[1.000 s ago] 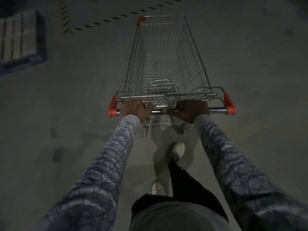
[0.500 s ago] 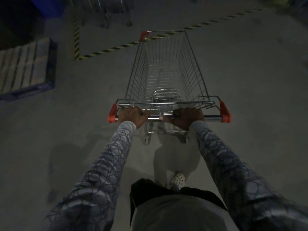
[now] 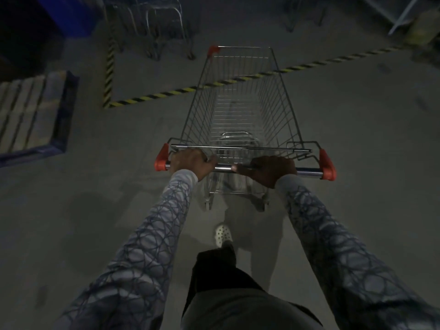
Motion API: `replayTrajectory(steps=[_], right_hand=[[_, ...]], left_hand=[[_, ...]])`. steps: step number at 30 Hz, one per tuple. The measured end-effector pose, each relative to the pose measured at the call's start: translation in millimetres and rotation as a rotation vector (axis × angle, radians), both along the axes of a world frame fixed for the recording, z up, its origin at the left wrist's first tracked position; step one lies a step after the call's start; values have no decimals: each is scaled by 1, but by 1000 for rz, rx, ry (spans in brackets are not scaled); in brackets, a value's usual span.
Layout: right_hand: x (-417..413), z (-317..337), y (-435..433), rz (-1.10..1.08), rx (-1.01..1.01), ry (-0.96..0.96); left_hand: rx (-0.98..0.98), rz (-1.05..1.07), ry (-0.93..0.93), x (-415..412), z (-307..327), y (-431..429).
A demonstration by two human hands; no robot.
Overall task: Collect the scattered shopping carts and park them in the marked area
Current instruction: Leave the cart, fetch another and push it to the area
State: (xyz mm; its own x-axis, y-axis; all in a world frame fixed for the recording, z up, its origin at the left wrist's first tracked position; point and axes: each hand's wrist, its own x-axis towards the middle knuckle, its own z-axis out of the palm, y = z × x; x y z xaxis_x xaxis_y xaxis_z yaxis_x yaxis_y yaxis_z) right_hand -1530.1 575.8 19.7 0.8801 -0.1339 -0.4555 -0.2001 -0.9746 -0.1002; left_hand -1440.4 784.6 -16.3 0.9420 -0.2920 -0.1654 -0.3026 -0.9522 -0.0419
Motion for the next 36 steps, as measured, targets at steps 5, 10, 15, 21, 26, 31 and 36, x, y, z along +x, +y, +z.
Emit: replayTrajectory(steps=[5,10,15,21,26,31,36], right_hand=[[111,8,-31,-42,2,72],[205,7,-62,-83,12,104],[294,5,-96,-105,46,119],[407,-3,-143,-78,36,80],[498,7,-184,-46,72,83],[585,9,-226,24,89,76],[670,0,-258,75,76,64]], left_hand=[[8,-44,34,110,10,-38],[47,-89,56,207,11,-71],[46,-108,50,297,5,-102],[65,-96,25,411,-1,-145],[63,-52,52,501,0,-185],[105,-18,83,580,2,-222],[114,36,86,651,5,-249]])
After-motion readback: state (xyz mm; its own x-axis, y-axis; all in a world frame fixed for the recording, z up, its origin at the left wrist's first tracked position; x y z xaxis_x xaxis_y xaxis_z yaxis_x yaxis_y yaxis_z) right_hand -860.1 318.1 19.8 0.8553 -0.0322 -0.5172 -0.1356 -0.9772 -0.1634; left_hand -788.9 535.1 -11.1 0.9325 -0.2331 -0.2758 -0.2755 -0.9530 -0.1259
